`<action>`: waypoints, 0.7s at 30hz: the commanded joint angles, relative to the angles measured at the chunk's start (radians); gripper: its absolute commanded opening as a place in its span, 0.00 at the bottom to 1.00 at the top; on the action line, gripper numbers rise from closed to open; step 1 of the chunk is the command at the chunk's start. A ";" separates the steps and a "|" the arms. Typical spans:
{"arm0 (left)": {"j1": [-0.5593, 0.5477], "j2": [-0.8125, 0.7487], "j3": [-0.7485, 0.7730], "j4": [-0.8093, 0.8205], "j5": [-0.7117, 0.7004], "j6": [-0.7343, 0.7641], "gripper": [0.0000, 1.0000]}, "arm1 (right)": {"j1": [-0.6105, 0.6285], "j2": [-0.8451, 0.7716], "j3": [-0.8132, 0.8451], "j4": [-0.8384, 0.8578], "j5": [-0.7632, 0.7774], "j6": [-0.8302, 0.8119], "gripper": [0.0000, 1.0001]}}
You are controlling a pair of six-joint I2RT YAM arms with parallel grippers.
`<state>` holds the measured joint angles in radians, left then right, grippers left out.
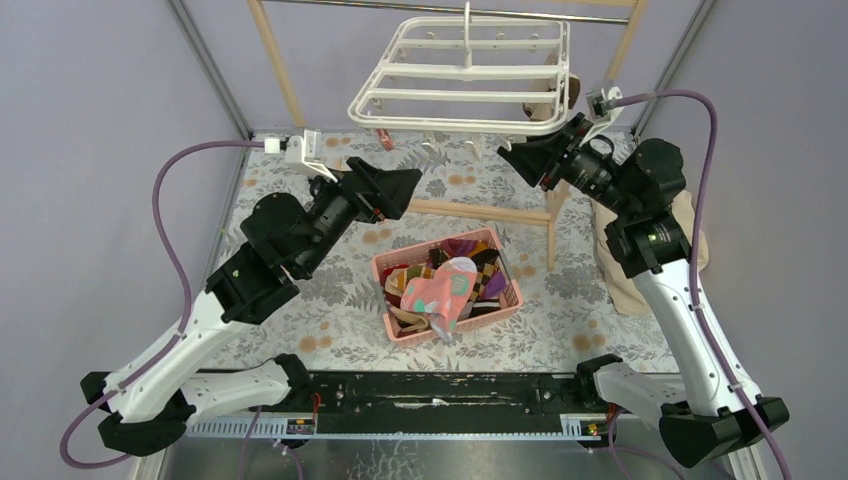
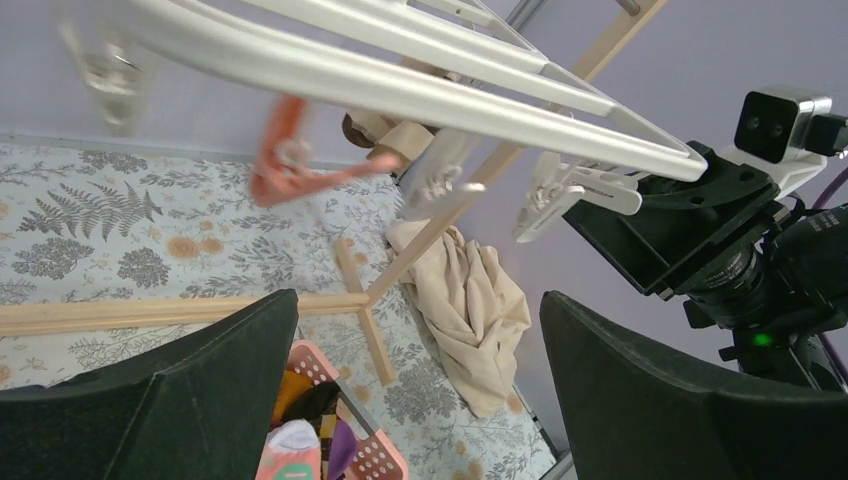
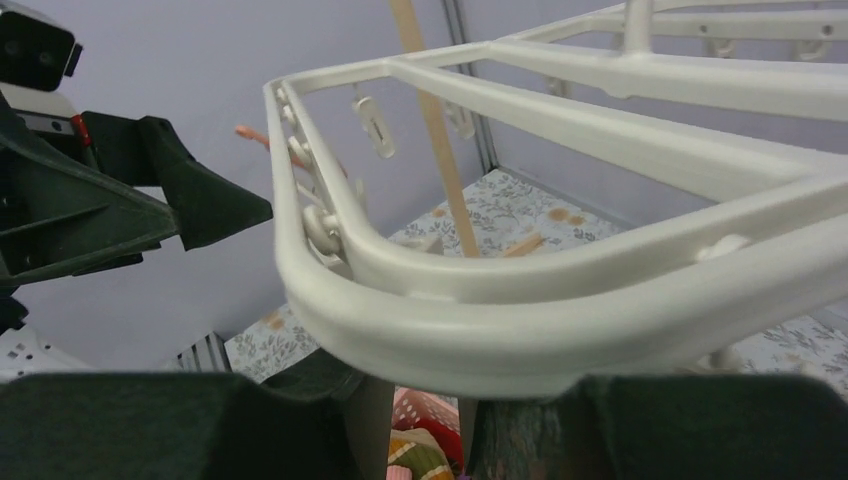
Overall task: Remove the socks clipped to the hanger
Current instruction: Adjust the hanger on the clothesline.
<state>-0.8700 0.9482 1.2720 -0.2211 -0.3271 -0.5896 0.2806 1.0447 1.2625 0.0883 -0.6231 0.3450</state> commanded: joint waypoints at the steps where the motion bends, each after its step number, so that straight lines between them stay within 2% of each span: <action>1: -0.040 0.014 0.039 0.031 -0.066 0.035 0.99 | 0.067 0.021 0.066 0.018 -0.013 -0.042 0.33; 9: -0.112 0.064 0.071 0.048 -0.156 0.075 0.99 | 0.187 0.084 0.105 -0.022 0.025 -0.102 0.32; 15: -0.123 0.133 0.115 0.086 -0.189 0.112 0.99 | 0.277 0.130 0.142 -0.072 0.047 -0.152 0.32; 21: -0.123 0.218 0.173 0.120 -0.254 0.184 0.99 | 0.307 0.128 0.159 -0.142 0.053 -0.177 0.39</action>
<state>-0.9852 1.1263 1.3884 -0.1871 -0.4992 -0.4816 0.5751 1.1957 1.3689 -0.0277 -0.5873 0.2047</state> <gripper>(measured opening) 0.987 0.366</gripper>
